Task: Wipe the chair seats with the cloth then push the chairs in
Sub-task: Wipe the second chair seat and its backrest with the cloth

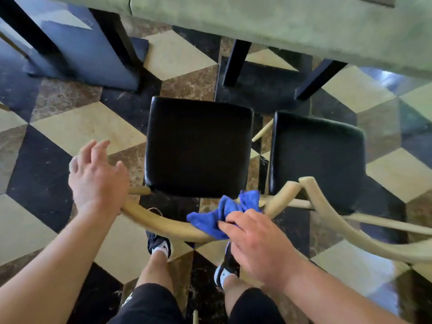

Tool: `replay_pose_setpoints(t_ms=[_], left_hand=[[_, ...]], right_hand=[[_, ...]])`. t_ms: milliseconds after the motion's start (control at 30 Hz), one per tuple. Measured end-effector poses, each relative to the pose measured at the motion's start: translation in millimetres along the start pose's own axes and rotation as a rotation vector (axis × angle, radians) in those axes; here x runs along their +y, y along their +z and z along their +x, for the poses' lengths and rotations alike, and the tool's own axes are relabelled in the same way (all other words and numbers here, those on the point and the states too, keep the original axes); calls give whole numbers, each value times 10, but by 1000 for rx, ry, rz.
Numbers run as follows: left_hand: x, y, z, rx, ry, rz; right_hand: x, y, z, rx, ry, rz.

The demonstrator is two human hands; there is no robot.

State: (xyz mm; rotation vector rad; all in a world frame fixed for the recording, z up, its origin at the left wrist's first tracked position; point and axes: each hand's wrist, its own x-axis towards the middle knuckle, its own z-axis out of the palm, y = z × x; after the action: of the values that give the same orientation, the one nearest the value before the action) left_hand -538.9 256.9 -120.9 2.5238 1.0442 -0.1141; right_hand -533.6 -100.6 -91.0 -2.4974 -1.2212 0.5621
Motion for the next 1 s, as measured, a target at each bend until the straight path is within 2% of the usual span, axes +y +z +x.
replay_pose_setpoints(t_ms=[67, 133, 233, 333, 367, 467, 600, 667, 767, 867, 1000], left_hand=[[224, 93, -210, -204, 174, 349], [521, 214, -547, -421, 248, 511], [1043, 425, -1135, -672, 267, 348], [1453, 705, -1508, -752, 456, 369], [1575, 767, -1539, -781, 471, 357], [1854, 866, -1432, -963, 422, 300], [1961, 897, -1169, -1316, 218, 139], [1916, 914, -1098, -1383, 224, 122], [1824, 942, -1048, -1409, 218, 122], [1728, 1000, -1079, -1367, 228, 130], [1619, 1104, -1136, -1422, 255, 92]], right_hand=[[309, -137, -198, 48, 100, -21], [547, -245, -318, 102, 198, -46], [778, -363, -356, 131, 274, -77], [883, -449, -253, 115, 298, -131], [891, -469, -192, 74, 307, -146], [910, -551, 63, -106, 283, -201], [986, -645, 658, -558, 320, -239], [1037, -538, 972, -808, 363, -183], [1132, -186, 1249, -1094, 265, -213], [1260, 164, 1387, -1202, 240, -236], [1363, 573, 1609, -1278, 204, -285]])
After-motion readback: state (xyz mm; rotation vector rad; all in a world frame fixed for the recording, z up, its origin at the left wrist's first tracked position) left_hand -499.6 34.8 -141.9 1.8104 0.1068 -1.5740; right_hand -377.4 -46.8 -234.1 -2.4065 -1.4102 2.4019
